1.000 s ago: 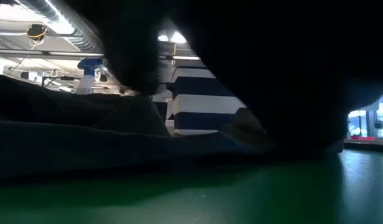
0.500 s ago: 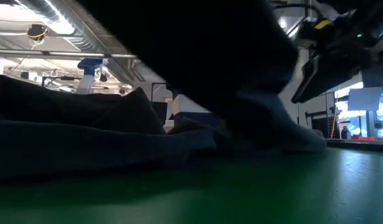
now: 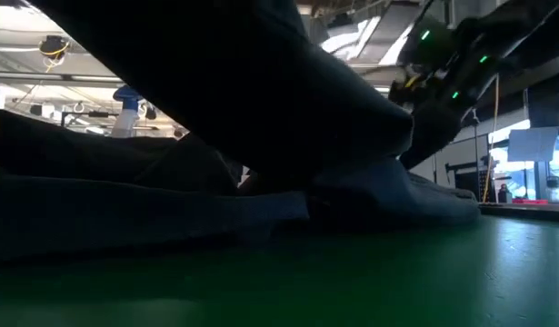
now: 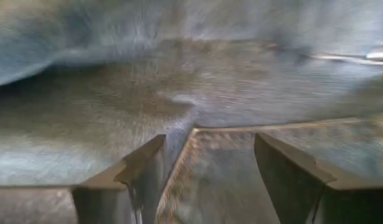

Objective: Fold Laundry from Bin
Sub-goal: Fold the blue pants

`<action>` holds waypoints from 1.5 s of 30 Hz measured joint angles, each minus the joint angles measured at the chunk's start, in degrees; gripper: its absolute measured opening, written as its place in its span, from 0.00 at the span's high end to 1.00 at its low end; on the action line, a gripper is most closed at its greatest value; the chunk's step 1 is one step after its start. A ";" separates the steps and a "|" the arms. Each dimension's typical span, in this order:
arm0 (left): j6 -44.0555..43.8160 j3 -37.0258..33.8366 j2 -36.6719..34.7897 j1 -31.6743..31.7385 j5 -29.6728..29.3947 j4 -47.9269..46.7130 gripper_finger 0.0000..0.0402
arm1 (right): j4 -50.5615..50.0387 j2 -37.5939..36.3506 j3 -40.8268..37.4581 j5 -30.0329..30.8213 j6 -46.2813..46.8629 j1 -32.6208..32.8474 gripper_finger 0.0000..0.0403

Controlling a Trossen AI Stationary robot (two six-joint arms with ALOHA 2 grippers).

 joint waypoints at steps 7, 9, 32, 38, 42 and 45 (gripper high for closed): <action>-6.84 0.00 0.00 -2.73 -1.18 0.22 0.97 | 7.95 14.99 0.17 2.70 -4.03 -7.53 0.40; -12.05 0.00 0.04 -4.89 -1.78 -0.08 0.97 | 8.09 17.27 0.42 6.38 -4.05 -10.66 0.40; -11.96 -4.72 0.04 -11.48 -16.53 -2.40 0.93 | 8.01 17.41 0.07 1.71 -8.43 -17.72 0.40; -8.07 -7.06 0.04 -11.21 -8.05 -2.49 0.76 | 8.29 17.44 0.02 0.87 -8.34 -17.77 0.40; -7.59 -6.25 -0.17 -9.73 0.83 -2.01 0.66 | 8.71 17.46 -0.04 0.61 -8.31 -17.77 0.40; -6.54 -3.77 -0.55 -8.55 -12.80 7.73 0.62 | 8.93 17.48 -0.04 -0.53 -8.29 -17.77 0.40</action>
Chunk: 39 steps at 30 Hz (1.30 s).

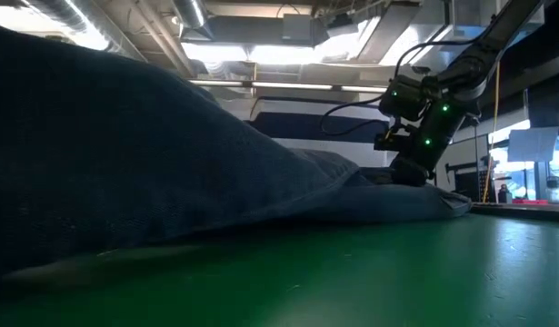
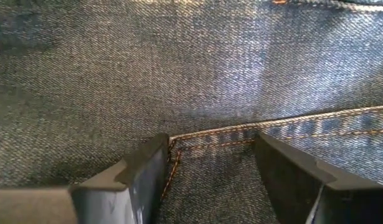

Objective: Fold Laundry from Bin
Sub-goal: Fold the blue pants

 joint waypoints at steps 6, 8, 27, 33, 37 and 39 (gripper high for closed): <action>14.45 -0.31 3.39 3.04 -28.93 22.71 0.62 | 0.21 0.00 0.00 -0.66 0.10 0.02 0.40; 19.17 -0.66 6.71 3.73 -27.96 27.81 0.63 | 0.42 0.00 0.00 -0.73 0.13 0.02 0.40; 22.79 -0.80 29.92 2.45 -6.18 22.56 0.64 | 0.60 0.02 0.04 -1.05 0.15 0.05 0.40; 22.75 -1.77 29.97 2.35 -10.00 18.74 0.64 | 0.51 0.02 0.04 -1.08 0.15 0.07 0.40; 22.91 -5.01 29.80 2.36 -9.21 20.44 0.65 | 0.40 0.04 0.04 -1.08 0.17 0.07 0.40; 24.31 -6.79 29.43 2.30 -8.21 21.34 0.67 | 0.37 0.04 0.04 -1.08 0.17 0.07 0.40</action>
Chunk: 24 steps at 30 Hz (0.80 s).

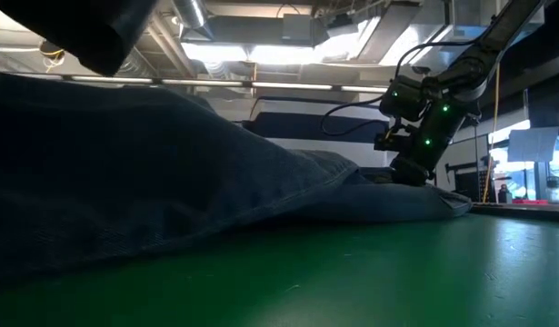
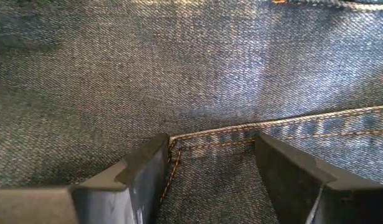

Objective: Fold Laundry from Bin
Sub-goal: Fold the blue pants

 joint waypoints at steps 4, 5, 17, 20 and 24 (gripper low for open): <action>3.84 -0.38 0.00 0.31 1.27 -1.08 0.82 | -0.07 0.00 0.00 -0.02 0.00 0.02 0.40; 5.06 0.35 0.09 0.58 1.62 -1.45 0.87 | -0.05 0.00 0.00 -0.02 0.00 0.02 0.40; 10.29 11.11 -11.74 0.98 4.47 -9.01 0.99 | 0.21 0.00 0.02 -0.07 0.51 0.04 0.40; 7.77 11.10 -16.69 -0.52 1.87 -14.45 0.98 | 0.36 0.00 0.02 -0.40 0.92 0.04 0.40; 3.70 11.10 -21.62 -2.70 -0.31 -24.35 0.98 | 0.41 0.00 0.01 -0.57 1.01 0.04 0.40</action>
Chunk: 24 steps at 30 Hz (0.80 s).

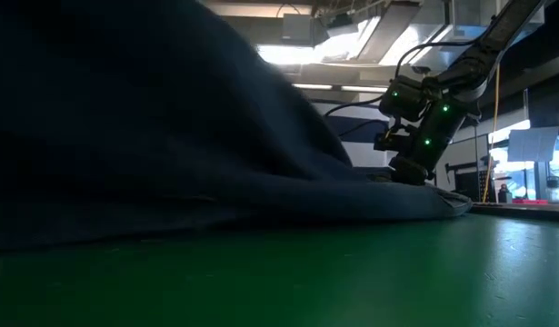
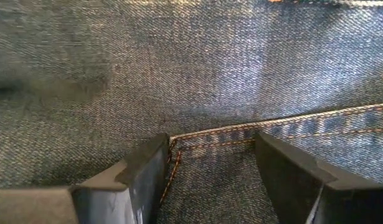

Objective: Fold Laundry from Bin
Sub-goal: Fold the blue pants

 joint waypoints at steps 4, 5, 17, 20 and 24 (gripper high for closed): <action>-4.50 -0.80 -3.07 -2.57 -5.01 -7.42 0.97 | -0.09 0.00 0.02 0.09 0.03 0.00 0.40; -3.78 -1.96 -4.06 -3.17 -6.47 -6.63 0.97 | -0.13 0.00 0.02 0.11 0.06 0.02 0.40; -2.03 -20.99 -4.65 -9.10 -7.72 -7.18 0.97 | -0.44 0.02 0.02 -0.43 3.21 0.00 0.40; 0.17 -24.48 -4.77 -10.65 -8.61 -7.08 0.95 | -0.44 0.02 0.02 -0.96 3.30 0.00 0.40; -0.64 -30.04 -5.97 -11.85 -4.74 -7.12 0.88 | -0.45 0.02 0.02 -0.09 3.38 0.02 0.40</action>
